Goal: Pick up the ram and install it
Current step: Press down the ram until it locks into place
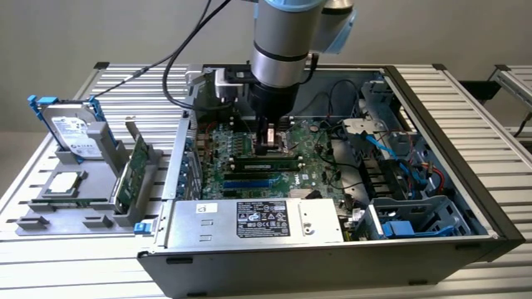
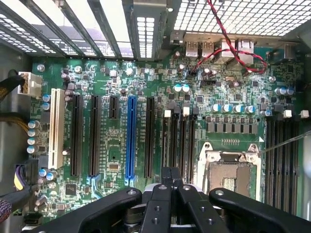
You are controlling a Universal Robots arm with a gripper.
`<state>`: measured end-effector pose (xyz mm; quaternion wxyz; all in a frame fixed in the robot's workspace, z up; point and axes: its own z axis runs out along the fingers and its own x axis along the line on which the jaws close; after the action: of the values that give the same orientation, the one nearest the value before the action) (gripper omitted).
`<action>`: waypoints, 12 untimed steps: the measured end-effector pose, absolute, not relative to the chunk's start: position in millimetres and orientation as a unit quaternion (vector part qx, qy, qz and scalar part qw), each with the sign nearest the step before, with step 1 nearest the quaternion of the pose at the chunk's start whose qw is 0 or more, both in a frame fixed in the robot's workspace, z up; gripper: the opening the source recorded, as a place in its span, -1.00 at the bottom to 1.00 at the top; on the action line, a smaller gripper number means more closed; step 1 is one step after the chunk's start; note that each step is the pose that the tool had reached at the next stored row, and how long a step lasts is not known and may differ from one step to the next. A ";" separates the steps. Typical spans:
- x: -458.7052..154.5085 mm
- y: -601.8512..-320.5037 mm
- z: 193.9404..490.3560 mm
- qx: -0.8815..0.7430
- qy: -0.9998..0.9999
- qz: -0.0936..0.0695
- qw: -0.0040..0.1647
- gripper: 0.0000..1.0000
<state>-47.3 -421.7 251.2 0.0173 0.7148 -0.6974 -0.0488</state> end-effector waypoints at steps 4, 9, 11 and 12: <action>-48.3 -421.7 244.8 0.716 -0.697 -0.048 0.018 -0.79; -49.2 -421.7 236.6 0.716 -0.696 -0.046 0.020 -0.79; -49.5 -421.7 233.6 0.716 -0.696 -0.046 0.020 -0.79; -49.7 -421.7 232.1 0.716 -0.696 -0.045 0.021 -0.79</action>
<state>-49.7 -421.7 232.1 0.0208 0.7161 -0.6962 -0.0454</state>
